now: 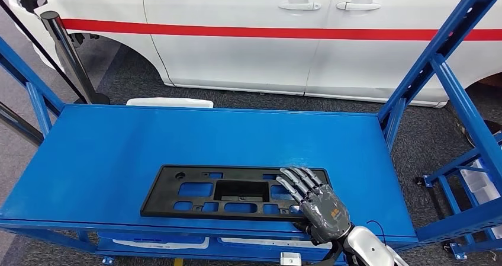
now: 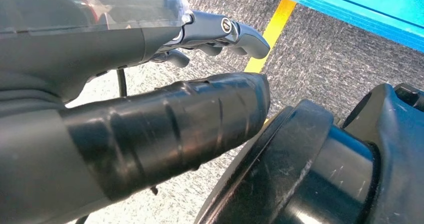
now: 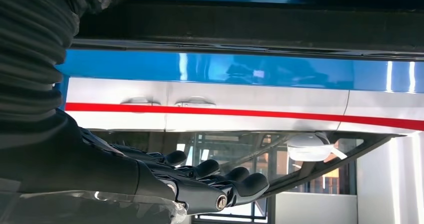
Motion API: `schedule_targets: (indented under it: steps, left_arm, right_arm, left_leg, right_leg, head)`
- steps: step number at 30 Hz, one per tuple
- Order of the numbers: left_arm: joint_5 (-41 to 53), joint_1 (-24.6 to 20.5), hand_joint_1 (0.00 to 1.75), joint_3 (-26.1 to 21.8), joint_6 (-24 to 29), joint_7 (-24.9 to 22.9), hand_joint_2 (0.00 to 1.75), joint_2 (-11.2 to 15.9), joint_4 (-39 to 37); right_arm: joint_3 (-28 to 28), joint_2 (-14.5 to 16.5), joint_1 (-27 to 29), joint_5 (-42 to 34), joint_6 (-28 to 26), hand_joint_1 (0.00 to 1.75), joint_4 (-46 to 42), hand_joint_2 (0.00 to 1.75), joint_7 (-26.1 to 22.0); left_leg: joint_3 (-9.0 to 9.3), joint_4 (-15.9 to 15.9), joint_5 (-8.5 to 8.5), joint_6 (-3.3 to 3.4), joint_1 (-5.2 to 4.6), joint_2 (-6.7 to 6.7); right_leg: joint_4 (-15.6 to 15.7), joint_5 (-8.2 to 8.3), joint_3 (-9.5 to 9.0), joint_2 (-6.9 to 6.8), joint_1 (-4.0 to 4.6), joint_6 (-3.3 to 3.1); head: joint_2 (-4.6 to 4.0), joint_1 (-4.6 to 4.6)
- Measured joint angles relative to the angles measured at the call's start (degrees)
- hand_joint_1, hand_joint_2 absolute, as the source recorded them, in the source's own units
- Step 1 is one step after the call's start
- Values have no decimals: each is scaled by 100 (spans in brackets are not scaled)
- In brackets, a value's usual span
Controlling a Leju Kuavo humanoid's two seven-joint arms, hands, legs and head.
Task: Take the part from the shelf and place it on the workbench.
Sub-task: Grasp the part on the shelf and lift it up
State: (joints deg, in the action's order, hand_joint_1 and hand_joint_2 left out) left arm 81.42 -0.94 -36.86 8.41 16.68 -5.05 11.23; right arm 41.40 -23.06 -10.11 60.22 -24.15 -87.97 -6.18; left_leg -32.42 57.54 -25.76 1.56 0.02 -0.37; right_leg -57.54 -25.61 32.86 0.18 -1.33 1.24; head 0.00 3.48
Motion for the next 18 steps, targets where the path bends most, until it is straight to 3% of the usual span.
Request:
schedule_targets:
  steps: [8, 18]
  left_arm:
    - [4, -5, 0, -10, -8, 21, 0, 0, 0]
    - [20, -29, 0, -10, -98, 96, 0, 0, 1]
  right_arm:
    - [2, 81, -182, 258, 67, 0, 178, 175, 33]
    - [48, 674, -878, 658, 66, 0, 1192, 175, 329]
  left_leg:
    - [-2, -1, 0, 0, 0, 0]
    - [1, -1, 4, -2, 1, 1]
  right_leg:
    - [0, 0, -1, 0, 0, 0]
    - [-3, 3, -2, 1, 0, 1]
  head:
    - [0, 0]
    - [0, 0]
